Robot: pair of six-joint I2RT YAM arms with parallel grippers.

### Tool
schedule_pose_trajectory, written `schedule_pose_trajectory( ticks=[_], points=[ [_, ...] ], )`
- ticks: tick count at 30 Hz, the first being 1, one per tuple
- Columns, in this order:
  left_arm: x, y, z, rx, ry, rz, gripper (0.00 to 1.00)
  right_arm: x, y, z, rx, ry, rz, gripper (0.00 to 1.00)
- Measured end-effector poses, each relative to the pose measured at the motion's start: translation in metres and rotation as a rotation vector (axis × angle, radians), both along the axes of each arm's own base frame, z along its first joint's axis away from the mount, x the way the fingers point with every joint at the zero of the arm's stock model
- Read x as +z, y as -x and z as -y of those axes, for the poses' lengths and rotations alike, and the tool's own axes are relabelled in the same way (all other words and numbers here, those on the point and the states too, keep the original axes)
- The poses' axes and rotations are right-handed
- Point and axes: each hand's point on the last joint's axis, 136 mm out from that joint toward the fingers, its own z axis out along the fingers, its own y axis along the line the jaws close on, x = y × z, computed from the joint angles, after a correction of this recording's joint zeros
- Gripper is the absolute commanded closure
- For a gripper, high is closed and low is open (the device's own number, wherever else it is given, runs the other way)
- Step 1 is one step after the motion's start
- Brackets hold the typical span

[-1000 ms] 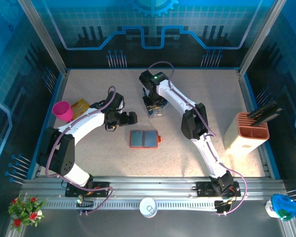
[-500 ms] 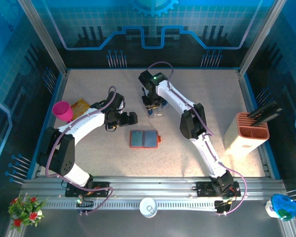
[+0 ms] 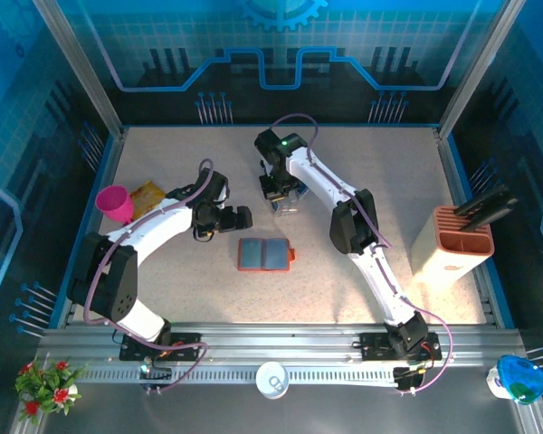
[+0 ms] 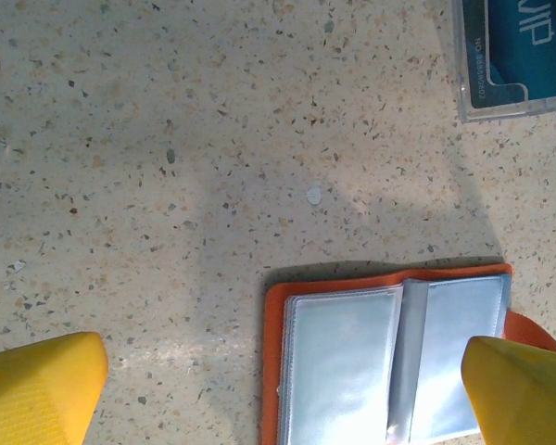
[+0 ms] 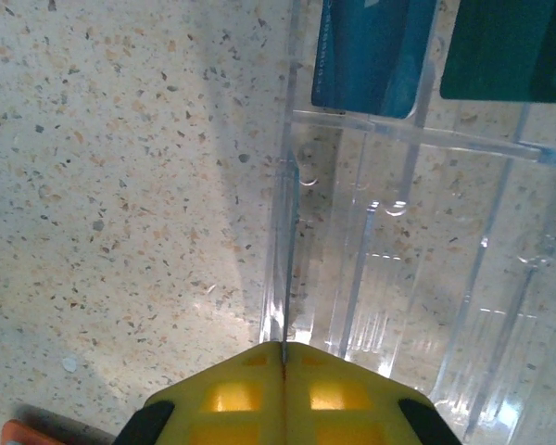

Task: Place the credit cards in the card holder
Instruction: Pick up the credit card from the storage box.

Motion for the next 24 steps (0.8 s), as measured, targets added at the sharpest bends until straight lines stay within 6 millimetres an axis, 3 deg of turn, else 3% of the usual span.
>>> schedule_pose_trajectory(
  ticks=[17, 24],
  points=[
    [-0.004, 0.002, 0.012, -0.037, -0.005, -0.018, 0.01, 0.004, 0.001, 0.007, -0.034, -0.087, -0.055, 1.00],
    [-0.003, 0.003, 0.010, -0.029, -0.021, -0.029, 0.01, 0.019, 0.004, 0.007, -0.014, -0.100, -0.037, 1.00]
  ],
)
